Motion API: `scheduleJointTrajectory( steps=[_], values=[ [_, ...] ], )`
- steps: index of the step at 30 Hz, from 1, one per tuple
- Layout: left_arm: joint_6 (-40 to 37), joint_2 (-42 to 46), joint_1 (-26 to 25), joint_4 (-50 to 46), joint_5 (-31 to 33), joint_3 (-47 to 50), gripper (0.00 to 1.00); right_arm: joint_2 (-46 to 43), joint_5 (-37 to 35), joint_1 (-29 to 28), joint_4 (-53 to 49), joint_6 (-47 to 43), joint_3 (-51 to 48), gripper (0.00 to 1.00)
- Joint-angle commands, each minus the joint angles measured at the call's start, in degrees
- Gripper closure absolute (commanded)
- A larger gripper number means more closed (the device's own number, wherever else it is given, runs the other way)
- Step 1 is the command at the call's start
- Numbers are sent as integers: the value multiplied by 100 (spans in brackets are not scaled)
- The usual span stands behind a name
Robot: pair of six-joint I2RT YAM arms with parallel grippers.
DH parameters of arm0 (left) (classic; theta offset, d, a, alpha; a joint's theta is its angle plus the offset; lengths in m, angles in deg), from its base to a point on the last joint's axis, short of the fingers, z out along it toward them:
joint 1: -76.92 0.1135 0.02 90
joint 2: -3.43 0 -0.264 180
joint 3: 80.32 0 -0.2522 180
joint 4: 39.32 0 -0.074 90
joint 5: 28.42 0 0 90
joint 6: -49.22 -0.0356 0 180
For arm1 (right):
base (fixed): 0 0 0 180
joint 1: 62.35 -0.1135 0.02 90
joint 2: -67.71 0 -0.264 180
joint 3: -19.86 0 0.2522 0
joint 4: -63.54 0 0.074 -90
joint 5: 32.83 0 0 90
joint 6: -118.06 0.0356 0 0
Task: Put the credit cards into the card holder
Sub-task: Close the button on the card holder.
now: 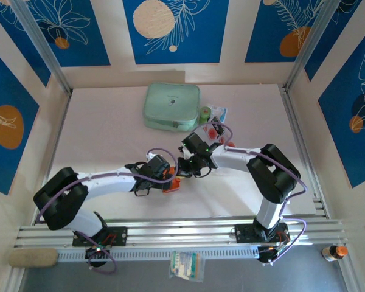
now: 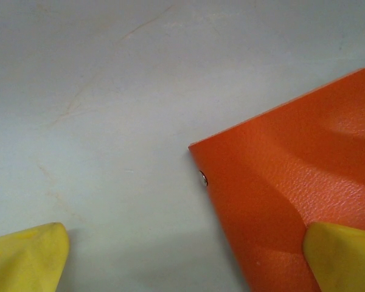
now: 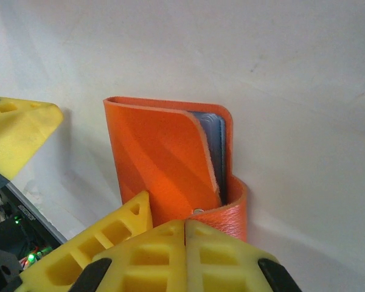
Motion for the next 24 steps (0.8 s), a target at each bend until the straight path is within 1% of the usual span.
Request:
scheduleJointTrajectory(
  steps=[1,11,24],
  values=[
    [-86,-277,-19,-368,24,189,0,41,87,-78,-144,-12,239,100],
    [-68,-256,-28,-348,29,206,0,404,53,-134,-74,12,311,100],
    [-56,-236,-45,-318,23,224,0,512,-58,-35,276,169,-339,100]
  ],
)
